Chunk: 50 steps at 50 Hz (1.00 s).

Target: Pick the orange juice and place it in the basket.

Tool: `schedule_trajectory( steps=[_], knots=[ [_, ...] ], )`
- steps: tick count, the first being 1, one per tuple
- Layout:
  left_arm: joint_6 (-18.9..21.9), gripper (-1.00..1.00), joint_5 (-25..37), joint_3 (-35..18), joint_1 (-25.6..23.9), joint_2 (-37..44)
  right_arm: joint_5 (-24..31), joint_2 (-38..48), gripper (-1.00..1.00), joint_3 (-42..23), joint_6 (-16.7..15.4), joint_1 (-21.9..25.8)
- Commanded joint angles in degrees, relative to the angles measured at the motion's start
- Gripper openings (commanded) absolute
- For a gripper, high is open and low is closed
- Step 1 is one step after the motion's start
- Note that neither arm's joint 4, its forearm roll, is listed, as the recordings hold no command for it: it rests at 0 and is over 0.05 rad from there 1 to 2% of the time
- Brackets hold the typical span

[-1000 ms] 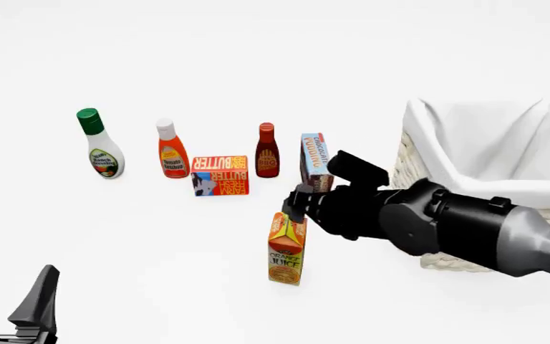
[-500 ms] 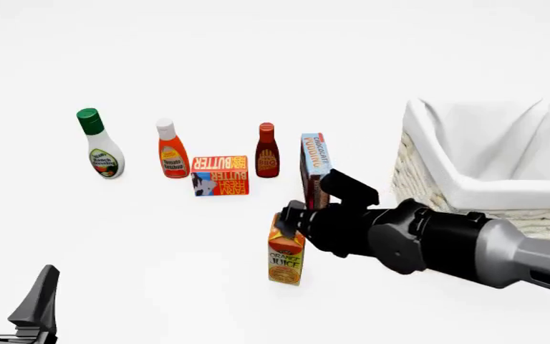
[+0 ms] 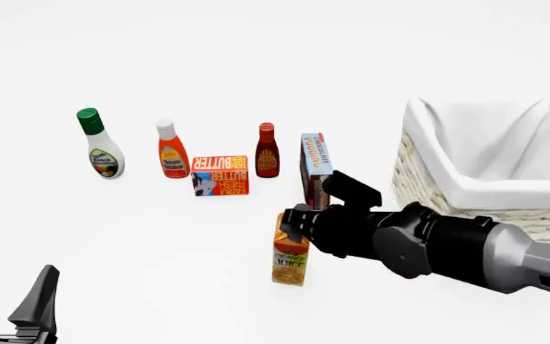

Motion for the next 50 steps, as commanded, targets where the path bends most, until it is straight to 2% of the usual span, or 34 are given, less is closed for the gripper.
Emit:
schedule_trajectory(
  steps=[1, 29, 38, 50],
  knots=[
    [0.00, 1.00, 0.00, 0.00, 0.00, 0.00, 0.40, -2.27, -1.00, -0.51, -0.54, -0.41],
    [0.00, 1.00, 0.00, 0.00, 0.00, 0.00, 0.10, -12.74, -1.00, 1.83, -3.10, -2.25],
    [0.00, 1.00, 0.00, 0.00, 0.00, 0.00, 1.18, -17.35, -1.00, 1.32, -5.43, -3.39],
    [0.00, 1.00, 0.00, 0.00, 0.00, 0.00, 1.51, -22.60, -1.00, 1.61, -5.81, -4.79]
  ],
)
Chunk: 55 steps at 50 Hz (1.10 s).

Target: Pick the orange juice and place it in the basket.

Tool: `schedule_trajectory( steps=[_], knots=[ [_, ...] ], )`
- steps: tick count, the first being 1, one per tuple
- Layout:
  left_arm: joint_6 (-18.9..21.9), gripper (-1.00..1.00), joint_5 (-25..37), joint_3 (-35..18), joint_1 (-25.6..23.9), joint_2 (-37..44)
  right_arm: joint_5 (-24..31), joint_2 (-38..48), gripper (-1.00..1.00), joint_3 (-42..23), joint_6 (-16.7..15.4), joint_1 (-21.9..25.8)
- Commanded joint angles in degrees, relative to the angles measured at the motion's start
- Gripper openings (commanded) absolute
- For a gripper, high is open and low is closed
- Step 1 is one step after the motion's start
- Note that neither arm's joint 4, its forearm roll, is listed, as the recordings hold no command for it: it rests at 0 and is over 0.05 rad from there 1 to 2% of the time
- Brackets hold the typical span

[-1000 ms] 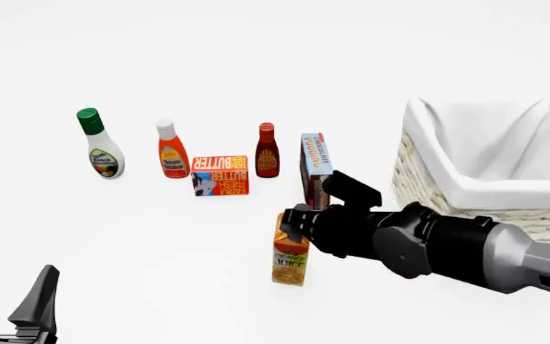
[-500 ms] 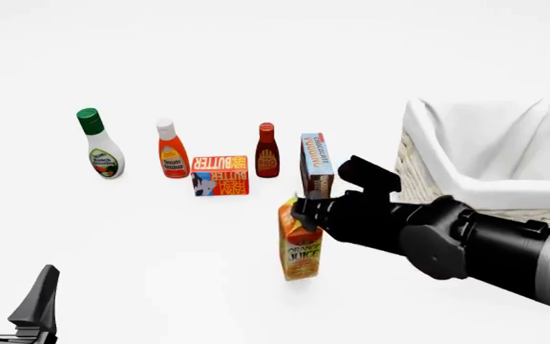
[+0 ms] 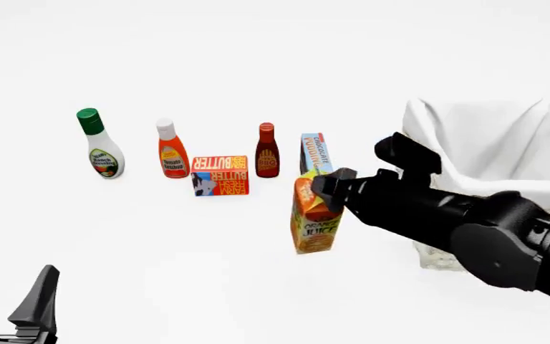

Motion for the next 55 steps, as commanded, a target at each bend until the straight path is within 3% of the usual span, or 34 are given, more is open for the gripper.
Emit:
schedule_trajectory(
  steps=[1, 16, 32, 43, 48, 55],
  knots=[
    [0.00, 1.00, 0.00, 0.00, 0.00, 0.00, 0.72, -5.66, -1.00, -0.84, -0.29, -1.38],
    [0.00, 1.00, 0.00, 0.00, 0.00, 0.00, 4.88, -8.98, -1.00, -4.33, -3.51, -1.28],
    [0.00, 1.00, 0.00, 0.00, 0.00, 0.00, 12.06, -12.15, -1.00, -13.08, -10.17, -2.55],
    [0.00, 1.00, 0.00, 0.00, 0.00, 0.00, 19.44, -11.02, -1.00, -22.23, -16.47, -3.14],
    [0.00, 1.00, 0.00, 0.00, 0.00, 0.00, 20.50, -11.69, -1.00, -23.38, -16.69, -3.94],
    [0.00, 1.00, 0.00, 0.00, 0.00, 0.00, 23.87, -10.95, -1.00, -27.10, -19.68, -5.36]
  ],
)
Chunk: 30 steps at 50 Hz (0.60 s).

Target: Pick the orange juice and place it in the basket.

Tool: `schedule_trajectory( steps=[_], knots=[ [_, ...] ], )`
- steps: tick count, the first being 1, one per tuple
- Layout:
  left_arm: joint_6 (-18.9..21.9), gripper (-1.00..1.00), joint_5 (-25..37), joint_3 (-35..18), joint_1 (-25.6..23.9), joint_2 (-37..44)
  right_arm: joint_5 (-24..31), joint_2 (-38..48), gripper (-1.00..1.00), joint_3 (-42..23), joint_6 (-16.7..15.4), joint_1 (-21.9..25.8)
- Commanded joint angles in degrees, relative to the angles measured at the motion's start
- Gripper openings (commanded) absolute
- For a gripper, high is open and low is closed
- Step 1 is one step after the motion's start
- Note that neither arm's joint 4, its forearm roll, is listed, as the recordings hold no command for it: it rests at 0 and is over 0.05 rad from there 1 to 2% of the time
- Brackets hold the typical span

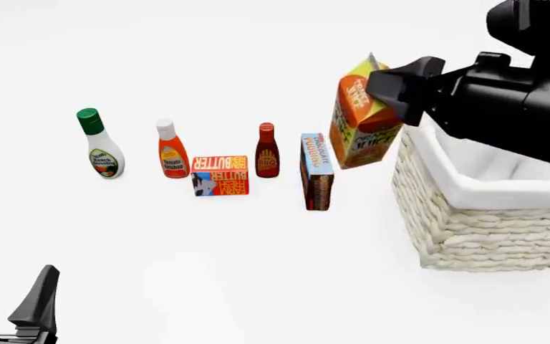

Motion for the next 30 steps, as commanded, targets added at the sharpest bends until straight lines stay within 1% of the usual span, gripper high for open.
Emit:
schedule_trajectory(
  steps=[1, 4, 5, 6, 10, 11, 14, 21, 23, 25, 26, 30],
  knots=[
    [0.00, 1.00, 0.00, 0.00, 0.00, 0.00, 4.70, 0.07, -1.00, -6.18, -3.22, -1.66],
    [0.00, 1.00, 0.00, 0.00, 0.00, 0.00, 5.92, -0.36, -1.00, -7.32, -4.07, -2.80],
    [0.00, 1.00, 0.00, 0.00, 0.00, 0.00, 6.26, -0.57, -1.00, -7.49, -5.02, -3.61],
    [0.00, 1.00, 0.00, 0.00, 0.00, 0.00, 6.02, -0.79, -1.00, -7.28, -4.43, -3.86],
    [0.00, 1.00, 0.00, 0.00, 0.00, 0.00, 6.64, -1.36, -1.00, -7.45, -5.52, -4.53],
    [0.00, 1.00, 0.00, 0.00, 0.00, 0.00, 6.87, -1.48, -1.00, -7.62, -6.23, -5.55],
    [0.00, 1.00, 0.00, 0.00, 0.00, 0.00, 6.98, -1.73, -1.00, -7.82, -6.11, -5.78],
    [0.00, 1.00, 0.00, 0.00, 0.00, 0.00, 7.72, -2.54, -1.00, -7.89, -6.78, -8.17],
    [0.00, 1.00, 0.00, 0.00, 0.00, 0.00, 7.52, -2.49, -1.00, -7.74, -7.10, -8.59],
    [0.00, 1.00, 0.00, 0.00, 0.00, 0.00, 7.75, -2.84, -1.00, -7.98, -8.13, -9.44],
    [0.00, 1.00, 0.00, 0.00, 0.00, 0.00, 7.53, -3.07, -1.00, -7.79, -7.77, -9.79],
    [0.00, 1.00, 0.00, 0.00, 0.00, 0.00, 8.08, -4.02, -1.00, -7.75, -8.50, -11.76]
  ],
)
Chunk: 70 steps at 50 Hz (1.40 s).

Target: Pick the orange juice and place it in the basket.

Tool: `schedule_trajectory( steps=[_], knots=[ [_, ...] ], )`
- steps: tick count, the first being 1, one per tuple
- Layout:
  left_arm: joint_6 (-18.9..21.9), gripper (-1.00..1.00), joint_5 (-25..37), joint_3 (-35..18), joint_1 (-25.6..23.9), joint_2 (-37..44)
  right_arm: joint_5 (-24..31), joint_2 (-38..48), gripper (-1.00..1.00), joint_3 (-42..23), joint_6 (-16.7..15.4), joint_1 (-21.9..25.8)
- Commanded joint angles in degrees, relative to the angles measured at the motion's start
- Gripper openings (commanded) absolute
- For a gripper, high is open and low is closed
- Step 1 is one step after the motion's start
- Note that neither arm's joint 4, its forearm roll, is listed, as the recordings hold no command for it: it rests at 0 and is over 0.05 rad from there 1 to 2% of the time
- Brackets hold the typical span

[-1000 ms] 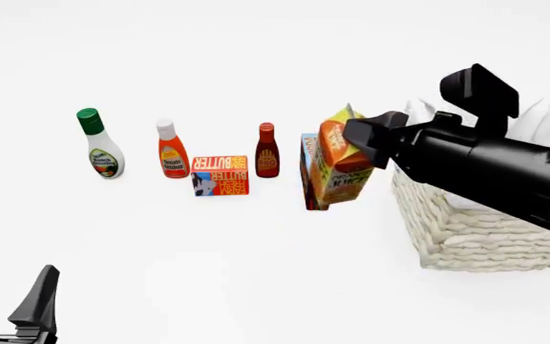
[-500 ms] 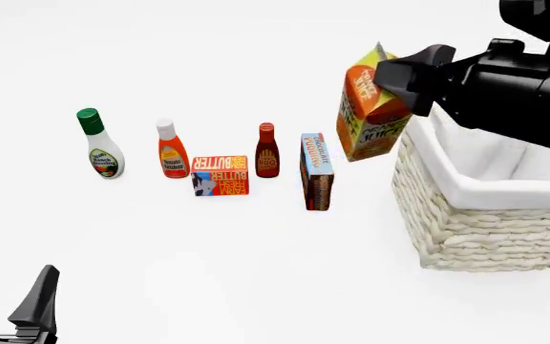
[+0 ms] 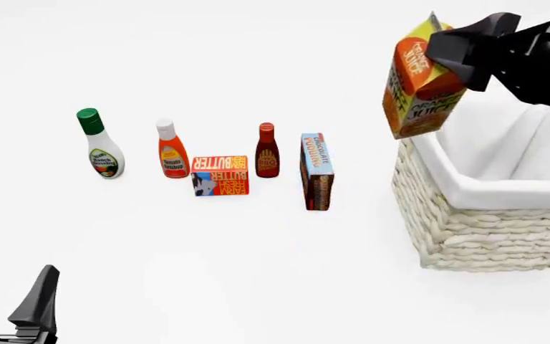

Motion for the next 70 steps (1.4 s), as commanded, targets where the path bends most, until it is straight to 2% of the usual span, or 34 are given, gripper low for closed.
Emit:
schedule_trajectory(
  steps=[1, 9, 20, 26, 40, 42, 44, 45, 55, 70],
  knots=[
    [0.00, 1.00, 0.00, 0.00, 0.00, 0.00, 0.59, -1.90, -1.00, -0.67, -1.09, -4.15],
    [0.00, 1.00, 0.00, 0.00, 0.00, 0.00, -0.39, -3.41, -1.00, 0.97, -2.08, -7.82],
    [0.00, 1.00, 0.00, 0.00, 0.00, 0.00, -1.11, -4.05, -1.00, 2.51, -2.52, -10.50],
    [0.00, 1.00, 0.00, 0.00, 0.00, 0.00, -2.61, -4.53, -1.00, 4.58, -4.01, -13.57],
    [0.00, 1.00, 0.00, 0.00, 0.00, 0.00, -7.42, -3.06, -1.00, 8.02, -4.35, -17.93],
    [0.00, 1.00, 0.00, 0.00, 0.00, 0.00, -7.82, -2.61, -1.00, 8.41, -6.03, -19.57],
    [0.00, 1.00, 0.00, 0.00, 0.00, 0.00, -8.69, -2.22, -1.00, 9.20, -5.58, -19.72],
    [0.00, 1.00, 0.00, 0.00, 0.00, 0.00, -8.87, -1.89, -1.00, 9.10, -6.47, -20.31],
    [0.00, 1.00, 0.00, 0.00, 0.00, 0.00, -12.07, -1.03, -1.00, 10.81, -4.36, -21.56],
    [0.00, 1.00, 0.00, 0.00, 0.00, 0.00, -15.48, 2.78, -1.00, 10.75, -4.06, -24.07]
  ],
)
